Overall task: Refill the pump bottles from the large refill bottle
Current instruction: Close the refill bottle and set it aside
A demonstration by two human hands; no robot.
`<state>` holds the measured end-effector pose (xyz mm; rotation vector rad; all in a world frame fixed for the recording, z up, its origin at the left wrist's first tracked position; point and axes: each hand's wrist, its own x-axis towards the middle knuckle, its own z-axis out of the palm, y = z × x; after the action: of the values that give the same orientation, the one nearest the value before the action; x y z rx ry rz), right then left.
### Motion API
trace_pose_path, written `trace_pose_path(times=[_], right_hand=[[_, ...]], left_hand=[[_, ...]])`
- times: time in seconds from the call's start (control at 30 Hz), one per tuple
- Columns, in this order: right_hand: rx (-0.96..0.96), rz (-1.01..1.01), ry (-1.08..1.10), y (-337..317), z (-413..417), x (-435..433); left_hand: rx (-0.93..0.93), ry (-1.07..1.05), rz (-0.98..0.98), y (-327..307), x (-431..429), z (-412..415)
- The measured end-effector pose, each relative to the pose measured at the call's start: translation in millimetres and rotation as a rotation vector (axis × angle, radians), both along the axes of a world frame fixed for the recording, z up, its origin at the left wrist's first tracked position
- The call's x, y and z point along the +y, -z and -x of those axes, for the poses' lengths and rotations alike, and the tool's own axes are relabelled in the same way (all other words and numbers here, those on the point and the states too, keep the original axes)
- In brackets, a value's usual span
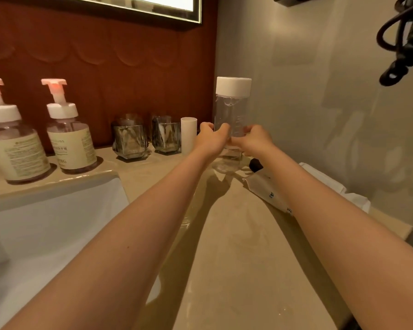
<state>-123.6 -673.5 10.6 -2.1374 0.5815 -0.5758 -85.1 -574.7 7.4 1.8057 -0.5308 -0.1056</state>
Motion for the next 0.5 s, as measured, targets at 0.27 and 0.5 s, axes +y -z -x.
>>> trace_pose_path(times=[0.27, 0.5], right_hand=[[0.1, 0.015, -0.035, -15, 57, -34], [0.218, 0.048, -0.054, -15, 108, -55]], left_hand=[[-0.091, -0.152, 0.073, 0, 0, 29], [-0.206, 0.147, -0.142, 1, -28, 81]])
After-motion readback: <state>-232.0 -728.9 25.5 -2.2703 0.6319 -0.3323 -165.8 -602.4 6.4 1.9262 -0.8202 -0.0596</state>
